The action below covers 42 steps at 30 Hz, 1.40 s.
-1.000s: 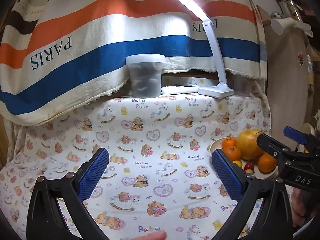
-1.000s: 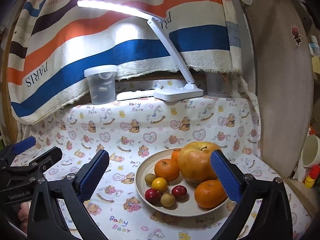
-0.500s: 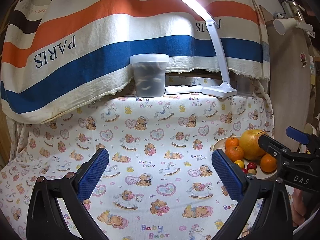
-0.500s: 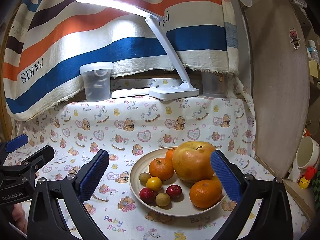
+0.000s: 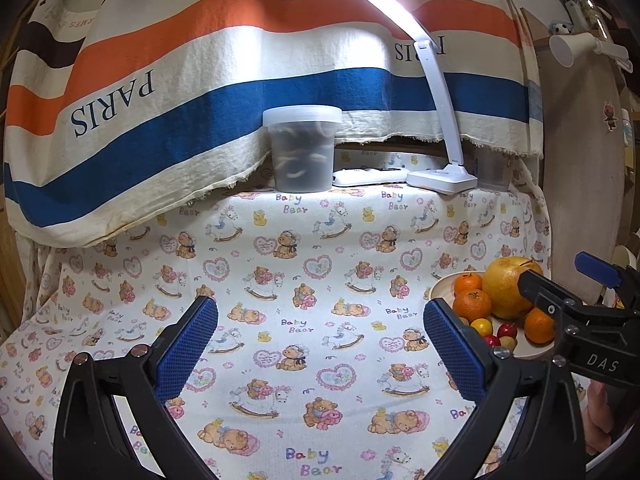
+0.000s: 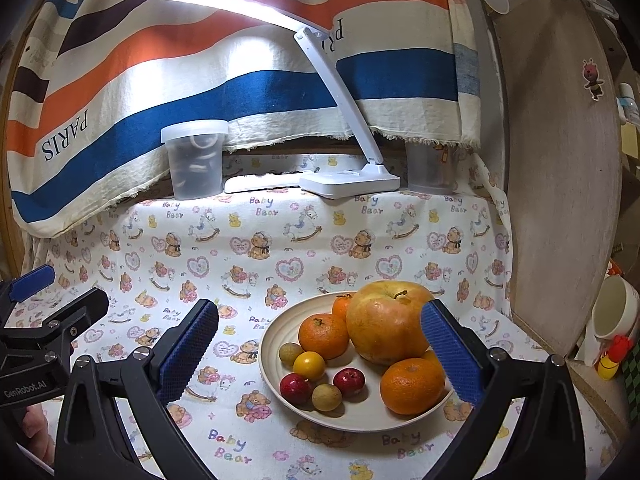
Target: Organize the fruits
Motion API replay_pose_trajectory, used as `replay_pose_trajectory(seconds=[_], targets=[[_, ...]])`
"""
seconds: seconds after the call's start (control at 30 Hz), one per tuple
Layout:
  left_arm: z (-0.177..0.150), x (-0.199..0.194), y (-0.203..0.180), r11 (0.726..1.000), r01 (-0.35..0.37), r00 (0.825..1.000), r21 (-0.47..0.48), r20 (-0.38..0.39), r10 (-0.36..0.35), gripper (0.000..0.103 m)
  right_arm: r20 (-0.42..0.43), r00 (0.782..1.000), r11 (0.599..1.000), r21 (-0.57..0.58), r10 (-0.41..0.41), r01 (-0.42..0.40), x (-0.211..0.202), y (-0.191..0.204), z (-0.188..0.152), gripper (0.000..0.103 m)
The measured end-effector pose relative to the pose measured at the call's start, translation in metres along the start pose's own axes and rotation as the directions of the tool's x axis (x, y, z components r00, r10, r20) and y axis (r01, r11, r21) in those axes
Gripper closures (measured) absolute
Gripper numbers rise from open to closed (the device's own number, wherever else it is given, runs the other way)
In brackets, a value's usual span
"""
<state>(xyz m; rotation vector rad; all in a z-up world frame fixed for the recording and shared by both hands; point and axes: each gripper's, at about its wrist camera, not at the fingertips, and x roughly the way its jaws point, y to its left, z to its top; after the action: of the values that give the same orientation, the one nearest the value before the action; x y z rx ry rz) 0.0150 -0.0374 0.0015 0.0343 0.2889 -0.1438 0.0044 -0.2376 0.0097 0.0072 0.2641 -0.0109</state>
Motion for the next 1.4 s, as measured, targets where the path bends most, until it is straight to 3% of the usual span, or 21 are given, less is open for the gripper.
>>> replay_pose_trajectory(seconds=[1.4], targets=[[0.0,-0.002,-0.009,0.998,-0.032,0.999,0.047,-0.003,0.032,0.001,-0.015,1.0,1.0,-0.018,-0.016,0.016,0.003,-0.001,-0.001,0.001]])
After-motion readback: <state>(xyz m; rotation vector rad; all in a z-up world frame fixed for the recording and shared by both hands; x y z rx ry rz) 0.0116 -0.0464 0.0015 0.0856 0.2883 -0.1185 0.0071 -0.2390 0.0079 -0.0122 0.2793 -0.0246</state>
